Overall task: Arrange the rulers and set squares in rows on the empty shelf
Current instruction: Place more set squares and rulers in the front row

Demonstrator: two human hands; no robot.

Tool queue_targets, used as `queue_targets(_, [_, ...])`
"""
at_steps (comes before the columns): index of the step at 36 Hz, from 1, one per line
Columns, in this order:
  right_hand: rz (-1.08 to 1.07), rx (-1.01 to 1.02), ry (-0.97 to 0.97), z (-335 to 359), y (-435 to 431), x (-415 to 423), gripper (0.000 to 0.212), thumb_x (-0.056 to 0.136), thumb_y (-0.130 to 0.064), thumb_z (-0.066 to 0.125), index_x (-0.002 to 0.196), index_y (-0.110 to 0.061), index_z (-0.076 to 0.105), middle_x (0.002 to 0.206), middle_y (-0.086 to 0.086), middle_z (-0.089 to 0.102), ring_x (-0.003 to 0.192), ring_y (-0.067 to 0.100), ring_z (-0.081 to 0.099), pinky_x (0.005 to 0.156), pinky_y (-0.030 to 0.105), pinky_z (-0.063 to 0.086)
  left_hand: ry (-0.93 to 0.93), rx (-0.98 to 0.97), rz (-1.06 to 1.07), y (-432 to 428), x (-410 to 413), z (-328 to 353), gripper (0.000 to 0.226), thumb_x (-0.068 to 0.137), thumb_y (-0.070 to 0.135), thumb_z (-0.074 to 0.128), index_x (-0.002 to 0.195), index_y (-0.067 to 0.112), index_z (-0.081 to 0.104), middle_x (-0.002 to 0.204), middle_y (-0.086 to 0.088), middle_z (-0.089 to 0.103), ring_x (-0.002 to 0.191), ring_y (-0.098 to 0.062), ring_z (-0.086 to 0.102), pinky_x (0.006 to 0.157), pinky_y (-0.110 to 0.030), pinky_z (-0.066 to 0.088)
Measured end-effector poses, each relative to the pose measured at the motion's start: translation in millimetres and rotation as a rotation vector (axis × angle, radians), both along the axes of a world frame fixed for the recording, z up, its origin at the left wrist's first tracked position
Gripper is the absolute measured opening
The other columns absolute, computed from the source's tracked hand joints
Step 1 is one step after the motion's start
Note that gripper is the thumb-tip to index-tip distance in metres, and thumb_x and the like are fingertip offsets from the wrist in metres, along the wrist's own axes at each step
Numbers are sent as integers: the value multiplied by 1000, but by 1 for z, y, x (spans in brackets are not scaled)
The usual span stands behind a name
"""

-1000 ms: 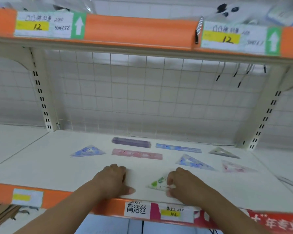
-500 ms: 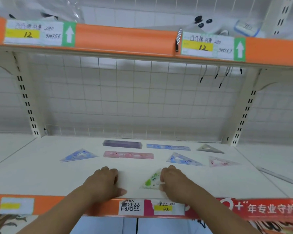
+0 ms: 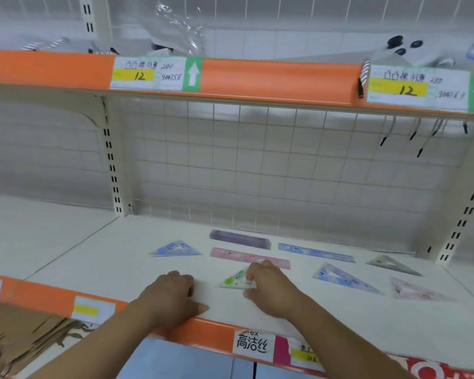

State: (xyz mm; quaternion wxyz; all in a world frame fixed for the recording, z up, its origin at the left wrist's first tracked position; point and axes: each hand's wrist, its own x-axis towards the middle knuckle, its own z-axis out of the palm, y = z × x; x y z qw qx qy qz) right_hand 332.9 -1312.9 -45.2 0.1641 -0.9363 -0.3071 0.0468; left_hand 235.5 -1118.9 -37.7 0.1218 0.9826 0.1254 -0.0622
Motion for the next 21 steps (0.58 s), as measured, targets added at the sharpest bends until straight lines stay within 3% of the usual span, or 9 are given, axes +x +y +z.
queue_targets(7, [15, 24, -41, -4, 32, 6, 33, 92, -28, 53, 122, -16, 52, 124, 7, 47, 117, 23, 43, 96, 32, 40, 2, 8, 41, 5, -8, 0, 38, 86, 61, 54, 100, 26, 50, 113, 0, 50, 104, -16, 50, 90, -27, 44])
queue_targets(14, [37, -17, -43, -7, 36, 10, 38, 94, -38, 50, 128, -21, 52, 129, 5, 44, 125, 23, 38, 103, 34, 36, -8, 19, 45, 2, -10, 0, 34, 88, 57, 53, 95, 24, 48, 115, -2, 50, 106, -18, 50, 89, -28, 43])
queue_targets(21, [50, 24, -83, -10, 36, 11, 25, 98, -27, 48, 120, -21, 58, 126, 2, 48, 120, 20, 40, 99, 31, 37, -15, 24, 41, 1, -11, 0, 32, 89, 56, 52, 93, 25, 47, 111, -1, 49, 99, -16, 48, 86, -27, 43])
